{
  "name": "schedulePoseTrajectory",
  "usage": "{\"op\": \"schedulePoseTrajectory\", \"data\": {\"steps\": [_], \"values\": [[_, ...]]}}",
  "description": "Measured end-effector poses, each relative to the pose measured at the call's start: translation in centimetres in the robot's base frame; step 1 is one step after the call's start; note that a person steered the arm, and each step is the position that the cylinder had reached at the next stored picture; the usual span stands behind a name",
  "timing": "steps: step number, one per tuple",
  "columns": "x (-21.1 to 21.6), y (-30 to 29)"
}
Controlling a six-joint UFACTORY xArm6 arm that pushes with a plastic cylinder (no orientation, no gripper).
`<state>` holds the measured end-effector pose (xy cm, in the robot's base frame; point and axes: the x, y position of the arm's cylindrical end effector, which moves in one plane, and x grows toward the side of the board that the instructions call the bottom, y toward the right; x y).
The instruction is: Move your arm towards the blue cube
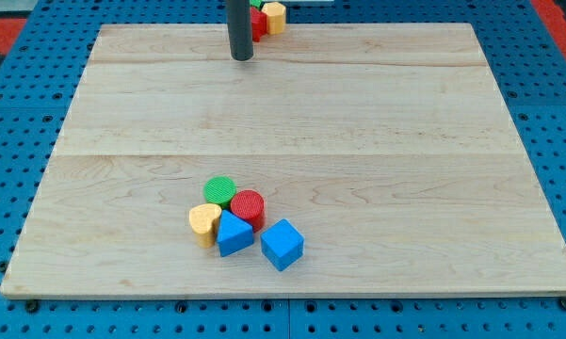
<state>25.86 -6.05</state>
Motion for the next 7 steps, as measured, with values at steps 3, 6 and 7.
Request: {"op": "schedulePoseTrajectory", "data": {"steps": [3, 6, 7], "values": [[0.0, 0.1], [18.4, 14.3], [28.4, 17.6]]}}
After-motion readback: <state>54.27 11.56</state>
